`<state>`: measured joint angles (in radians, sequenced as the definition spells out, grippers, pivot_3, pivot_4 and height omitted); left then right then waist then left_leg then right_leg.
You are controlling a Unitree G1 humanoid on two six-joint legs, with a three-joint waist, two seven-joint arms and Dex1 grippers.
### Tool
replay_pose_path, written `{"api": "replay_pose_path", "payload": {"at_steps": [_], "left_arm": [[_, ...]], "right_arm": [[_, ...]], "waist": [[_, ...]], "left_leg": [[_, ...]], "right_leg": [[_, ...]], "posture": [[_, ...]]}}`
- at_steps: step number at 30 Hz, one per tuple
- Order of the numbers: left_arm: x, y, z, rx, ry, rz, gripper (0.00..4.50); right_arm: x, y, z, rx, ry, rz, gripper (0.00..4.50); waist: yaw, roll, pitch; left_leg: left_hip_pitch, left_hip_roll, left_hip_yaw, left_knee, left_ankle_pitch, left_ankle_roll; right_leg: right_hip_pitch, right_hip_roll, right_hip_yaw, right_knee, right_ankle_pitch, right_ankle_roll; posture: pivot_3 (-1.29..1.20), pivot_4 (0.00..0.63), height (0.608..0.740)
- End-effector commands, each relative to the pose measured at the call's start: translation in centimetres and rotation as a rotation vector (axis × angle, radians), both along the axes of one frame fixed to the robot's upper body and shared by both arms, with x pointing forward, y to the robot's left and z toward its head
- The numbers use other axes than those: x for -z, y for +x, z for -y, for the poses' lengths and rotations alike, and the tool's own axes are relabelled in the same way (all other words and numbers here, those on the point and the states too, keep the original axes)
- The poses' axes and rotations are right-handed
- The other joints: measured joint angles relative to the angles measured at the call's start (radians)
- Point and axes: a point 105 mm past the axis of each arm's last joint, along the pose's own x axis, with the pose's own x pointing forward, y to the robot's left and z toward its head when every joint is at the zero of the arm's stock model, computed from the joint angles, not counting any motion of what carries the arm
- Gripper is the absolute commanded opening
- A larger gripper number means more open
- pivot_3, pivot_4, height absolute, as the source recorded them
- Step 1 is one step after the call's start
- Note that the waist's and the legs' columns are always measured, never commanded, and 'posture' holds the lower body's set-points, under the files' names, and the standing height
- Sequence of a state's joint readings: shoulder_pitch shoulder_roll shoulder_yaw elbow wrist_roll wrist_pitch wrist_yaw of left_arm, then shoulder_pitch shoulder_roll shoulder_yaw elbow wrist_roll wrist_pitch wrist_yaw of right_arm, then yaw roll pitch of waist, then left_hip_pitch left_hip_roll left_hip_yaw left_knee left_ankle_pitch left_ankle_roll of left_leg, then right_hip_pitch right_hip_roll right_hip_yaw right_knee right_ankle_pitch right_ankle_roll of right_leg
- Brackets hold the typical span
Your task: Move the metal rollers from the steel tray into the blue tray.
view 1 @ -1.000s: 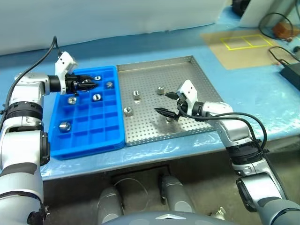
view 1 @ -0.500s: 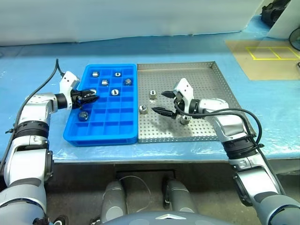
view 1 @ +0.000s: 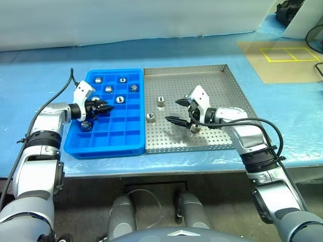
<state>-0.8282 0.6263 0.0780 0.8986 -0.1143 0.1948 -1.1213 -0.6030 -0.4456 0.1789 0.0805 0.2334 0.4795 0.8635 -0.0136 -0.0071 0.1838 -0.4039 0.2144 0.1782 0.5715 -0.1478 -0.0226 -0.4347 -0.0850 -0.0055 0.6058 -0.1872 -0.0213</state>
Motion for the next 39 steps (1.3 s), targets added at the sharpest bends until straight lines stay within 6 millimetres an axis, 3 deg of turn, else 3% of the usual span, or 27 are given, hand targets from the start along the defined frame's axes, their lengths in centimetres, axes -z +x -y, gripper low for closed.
{"api": "replay_pose_path", "payload": {"at_steps": [1,2,7,11,14,21,28,35,39], "left_arm": [[-1.3,0.7,0.2,-0.005,0.021,0.048,3.38],[-1.8,0.9,0.5,0.005,0.026,0.061,3.71],[-3.9,1.6,1.9,0.054,0.036,0.126,3.71],[-7.7,2.6,5.9,0.169,0.0,0.233,3.71],[-8.4,2.6,8.6,0.26,0.001,0.255,3.71],[-6.5,2.7,13.9,0.395,0.023,0.209,3.71],[-4.2,1.7,20.6,0.526,0.022,0.157,3.71],[-3.1,0.4,25.2,0.598,0.009,0.126,3.71],[-1.8,-0.2,26.1,0.622,0.036,0.092,3.71]], "right_arm": [[-1.3,-0.3,0.0,-0.002,0.021,0.051,4.5],[-1.3,-0.3,0.0,0.001,0.021,0.049,4.5],[-1.3,-0.3,0.2,0.011,0.024,0.048,4.5],[-2.0,0.1,1.2,0.052,0.035,0.065,4.5],[-2.6,0.7,2.5,0.106,0.04,0.083,4.5],[-3.5,0.4,5.6,0.218,0.046,0.117,4.5],[-3.6,-1.7,9.4,0.348,0.025,0.118,4.5],[-3.1,-3.8,10.3,0.422,0.019,0.102,4.5],[-3.0,-4.5,10.7,0.459,0.019,0.098,4.5]], "waist": [[0.0,0.0,0.0],[0.0,0.0,0.0],[0.001,0.0,0.0],[0.003,-0.001,0.0],[0.0,-0.001,0.0],[-0.022,-0.001,0.001],[-0.045,-0.002,0.001],[-0.115,-0.002,0.001],[-0.169,-0.001,0.001]], "left_leg": [[0.0,0.0,0.0,0.0,0.0,0.0],[0.0,0.0,0.0,0.0,0.0,0.0],[0.0,0.0,0.0,0.0,0.0,0.0],[-0.001,-0.001,0.0,0.0,0.0,0.0],[-0.001,-0.002,0.001,0.001,0.0,0.001],[0.0,-0.004,0.002,0.001,-0.001,0.002],[-0.002,-0.006,0.003,0.003,-0.004,0.007],[-0.005,-0.008,0.003,0.006,-0.006,0.012],[-0.008,-0.008,0.003,0.007,-0.008,0.014]], "right_leg": [[0.0,0.0,0.0,0.0,0.0,0.0],[0.0,0.0,0.0,0.0,0.0,0.0],[0.0,0.0,0.0,0.0,0.0,0.0],[0.0,0.0,0.001,0.0,0.0,0.0],[0.0,-0.001,0.002,0.0,0.0,0.0],[-0.001,-0.001,0.005,-0.001,0.0,0.0],[-0.001,-0.002,0.007,-0.004,0.0,0.0],[-0.001,-0.004,0.007,-0.007,0.0,0.001],[0.0,-0.003,0.005,-0.013,0.001,0.004]], "posture": [[-0.39,0.15,0.74],[-0.39,0.15,0.74],[-0.4,0.15,0.74],[-0.42,0.15,0.74],[-0.45,0.15,0.74],[-0.56,0.15,0.74],[-0.71,0.15,0.74],[-0.83,0.15,0.74],[-0.87,0.15,0.74]]}}
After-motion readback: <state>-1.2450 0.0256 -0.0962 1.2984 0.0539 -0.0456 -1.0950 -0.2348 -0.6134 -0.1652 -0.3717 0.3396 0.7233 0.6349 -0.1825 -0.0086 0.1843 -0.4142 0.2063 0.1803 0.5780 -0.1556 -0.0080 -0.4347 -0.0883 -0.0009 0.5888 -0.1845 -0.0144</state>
